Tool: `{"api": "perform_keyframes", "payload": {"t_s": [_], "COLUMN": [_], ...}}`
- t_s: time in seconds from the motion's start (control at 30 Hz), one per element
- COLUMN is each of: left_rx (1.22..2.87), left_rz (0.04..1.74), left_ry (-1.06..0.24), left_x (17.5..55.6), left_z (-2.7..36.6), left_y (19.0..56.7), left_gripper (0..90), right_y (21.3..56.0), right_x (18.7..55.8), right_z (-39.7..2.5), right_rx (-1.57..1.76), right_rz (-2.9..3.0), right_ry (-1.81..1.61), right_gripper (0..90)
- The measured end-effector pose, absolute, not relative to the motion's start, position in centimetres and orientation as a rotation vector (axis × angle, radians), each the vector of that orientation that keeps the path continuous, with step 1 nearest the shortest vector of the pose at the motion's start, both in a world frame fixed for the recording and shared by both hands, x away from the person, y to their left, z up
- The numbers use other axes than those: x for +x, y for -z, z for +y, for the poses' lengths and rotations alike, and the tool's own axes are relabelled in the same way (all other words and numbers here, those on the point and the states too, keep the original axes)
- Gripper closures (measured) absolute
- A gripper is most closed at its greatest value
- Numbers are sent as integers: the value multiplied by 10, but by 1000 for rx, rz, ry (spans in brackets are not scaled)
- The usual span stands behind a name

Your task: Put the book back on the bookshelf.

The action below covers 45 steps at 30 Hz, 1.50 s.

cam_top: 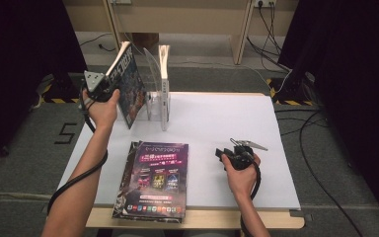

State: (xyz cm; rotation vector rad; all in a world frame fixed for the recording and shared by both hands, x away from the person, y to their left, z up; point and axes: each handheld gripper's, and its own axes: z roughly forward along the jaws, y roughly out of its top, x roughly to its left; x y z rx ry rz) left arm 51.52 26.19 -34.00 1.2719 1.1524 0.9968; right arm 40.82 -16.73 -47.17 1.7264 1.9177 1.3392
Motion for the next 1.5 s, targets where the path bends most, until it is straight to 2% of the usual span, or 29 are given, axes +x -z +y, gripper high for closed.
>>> {"api": "perform_keyframes", "payload": {"t_s": [1.5], "left_rx": [1251], "left_rz": [1146], "left_ry": [-1062], "left_x": [537], "left_z": [258], "left_y": [348], "left_gripper": [824], "right_y": [473], "right_x": [409], "right_z": [-167], "right_rx": [1747], "right_rz": [1924], "right_ry": [-1339], "right_gripper": [596]}}
